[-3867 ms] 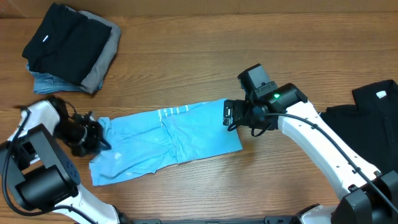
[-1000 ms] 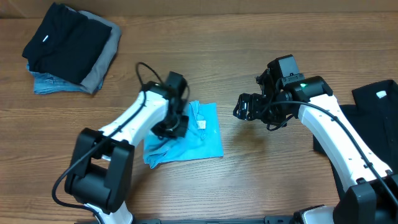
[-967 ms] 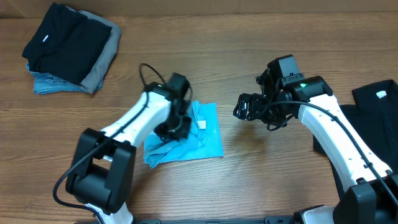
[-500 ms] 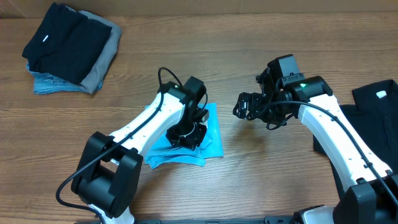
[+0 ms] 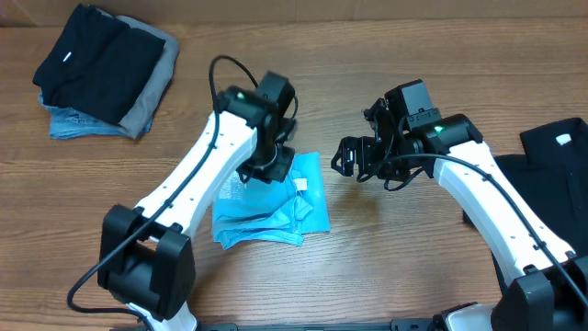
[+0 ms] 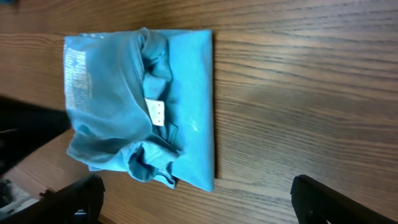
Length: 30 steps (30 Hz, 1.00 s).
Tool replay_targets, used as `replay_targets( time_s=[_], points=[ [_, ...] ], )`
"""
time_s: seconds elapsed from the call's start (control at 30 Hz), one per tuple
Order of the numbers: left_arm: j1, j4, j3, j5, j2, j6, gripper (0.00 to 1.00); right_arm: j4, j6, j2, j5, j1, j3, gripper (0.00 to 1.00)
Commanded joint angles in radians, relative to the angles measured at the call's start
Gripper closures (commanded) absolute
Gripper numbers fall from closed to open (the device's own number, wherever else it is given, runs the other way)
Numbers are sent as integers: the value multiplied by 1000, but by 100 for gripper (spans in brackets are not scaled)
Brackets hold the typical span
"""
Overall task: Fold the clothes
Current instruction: 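Press the folded left end onto the stack with the left gripper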
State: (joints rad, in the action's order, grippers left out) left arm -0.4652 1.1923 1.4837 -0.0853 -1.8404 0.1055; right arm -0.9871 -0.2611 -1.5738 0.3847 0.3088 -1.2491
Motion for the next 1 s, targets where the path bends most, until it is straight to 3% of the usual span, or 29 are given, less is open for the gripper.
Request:
replay_targets(
  time_s=[0.0,0.13,0.27,0.37,0.57,0.97],
  points=[
    [-14,-66,-140,-21,10,45,96,-7,-5,5,-28,-3,-13,0],
    [-55,-179,-255,-151,10,79,96,-12,-11,5,-35,-3,-14,0],
    [-117,-187,-261,-364,10,78,96,-12,-35,5,-51,-3,-14,0],
    [-167,-172,-253,-411,10,78,96,-12,-35,5,-52,-3,-14,0],
    [-167,-13,-170,-294,11,82,96,-13,-34,5,-52,-3,-13,0],
    [-43,331,237,101,66,101,96,-13,-23,5,-46,12,-13,0]
  ],
)
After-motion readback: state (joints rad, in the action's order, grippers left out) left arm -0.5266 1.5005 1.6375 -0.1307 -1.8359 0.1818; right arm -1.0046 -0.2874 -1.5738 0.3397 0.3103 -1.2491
